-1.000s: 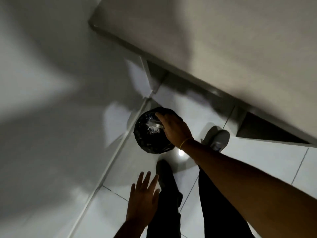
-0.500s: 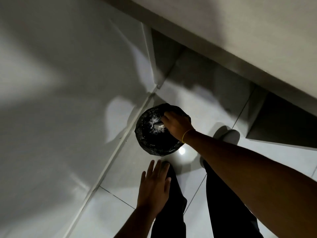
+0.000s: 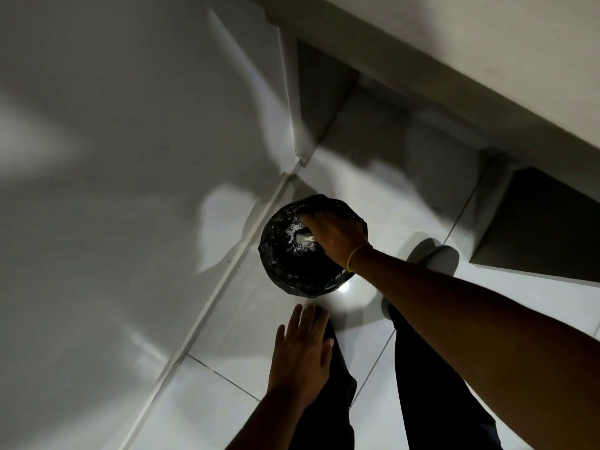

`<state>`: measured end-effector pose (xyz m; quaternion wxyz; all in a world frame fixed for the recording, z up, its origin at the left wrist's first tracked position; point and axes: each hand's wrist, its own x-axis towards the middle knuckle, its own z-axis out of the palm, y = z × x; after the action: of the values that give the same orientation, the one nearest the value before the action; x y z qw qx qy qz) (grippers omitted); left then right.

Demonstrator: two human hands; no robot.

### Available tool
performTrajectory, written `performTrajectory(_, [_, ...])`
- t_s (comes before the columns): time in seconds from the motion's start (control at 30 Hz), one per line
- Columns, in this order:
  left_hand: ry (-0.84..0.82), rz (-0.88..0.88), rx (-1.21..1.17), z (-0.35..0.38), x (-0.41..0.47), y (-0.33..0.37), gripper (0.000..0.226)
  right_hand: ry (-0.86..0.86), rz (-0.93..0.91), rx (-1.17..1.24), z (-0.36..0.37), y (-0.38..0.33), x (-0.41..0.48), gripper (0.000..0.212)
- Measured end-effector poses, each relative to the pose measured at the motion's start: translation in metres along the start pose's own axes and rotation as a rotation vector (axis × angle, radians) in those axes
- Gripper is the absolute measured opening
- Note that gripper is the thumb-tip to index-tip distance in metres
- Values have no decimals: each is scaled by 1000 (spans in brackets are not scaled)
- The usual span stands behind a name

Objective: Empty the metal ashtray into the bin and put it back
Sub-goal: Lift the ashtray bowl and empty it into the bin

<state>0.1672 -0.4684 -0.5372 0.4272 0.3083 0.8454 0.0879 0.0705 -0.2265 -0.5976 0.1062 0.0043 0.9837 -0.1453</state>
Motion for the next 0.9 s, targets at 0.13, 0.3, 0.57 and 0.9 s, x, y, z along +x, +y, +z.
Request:
performTrajectory(0.13, [-24, -7, 23, 3, -1, -3, 61, -6, 38, 8, 6, -3, -1, 56])
performTrajectory(0.3, [-17, -1, 43, 4, -1, -4, 71, -2, 129, 81, 9, -5, 0, 65])
performTrajectory(0.57, [-40, -2, 43, 3, 4, -2, 59, -30, 174, 116, 14, 1, 0, 79])
performTrajectory(0.9, [-29, 14, 62, 5, 7, 3, 56, -43, 20, -4, 6, -8, -3, 82])
